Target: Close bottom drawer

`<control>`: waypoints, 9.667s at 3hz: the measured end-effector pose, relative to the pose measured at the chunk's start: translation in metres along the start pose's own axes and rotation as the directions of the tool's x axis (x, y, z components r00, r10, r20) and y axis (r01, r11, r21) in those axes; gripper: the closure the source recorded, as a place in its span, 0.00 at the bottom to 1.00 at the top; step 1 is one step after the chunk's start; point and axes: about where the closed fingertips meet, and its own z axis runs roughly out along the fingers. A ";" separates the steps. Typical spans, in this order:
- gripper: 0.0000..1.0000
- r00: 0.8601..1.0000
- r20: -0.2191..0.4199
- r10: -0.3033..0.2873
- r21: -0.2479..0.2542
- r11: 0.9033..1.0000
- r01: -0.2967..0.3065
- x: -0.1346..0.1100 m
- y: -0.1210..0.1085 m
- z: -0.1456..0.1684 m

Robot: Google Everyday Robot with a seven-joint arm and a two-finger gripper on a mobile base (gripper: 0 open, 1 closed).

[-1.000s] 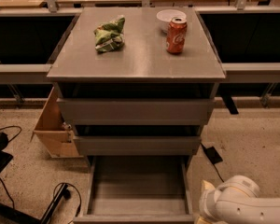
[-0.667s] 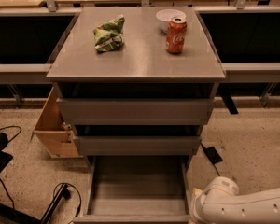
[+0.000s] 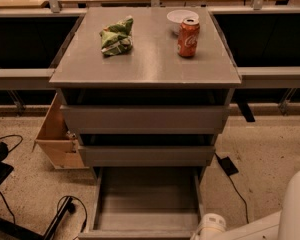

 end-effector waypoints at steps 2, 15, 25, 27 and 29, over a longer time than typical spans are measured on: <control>0.62 0.996 0.083 -0.029 0.020 0.999 0.028 -0.012 0.018 0.084; 1.00 0.941 0.132 -0.312 0.494 0.844 0.210 -0.120 -0.181 0.076; 0.00 0.918 0.112 -0.380 0.557 0.790 0.258 -0.159 -0.272 0.091; 0.15 0.918 0.112 -0.380 0.557 0.790 0.258 -0.159 -0.272 0.091; 0.62 0.921 0.095 -0.378 0.558 0.786 0.265 -0.150 -0.257 0.079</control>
Offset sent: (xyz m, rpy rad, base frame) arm 0.0021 0.0399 -0.1203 0.1374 -0.1370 0.0372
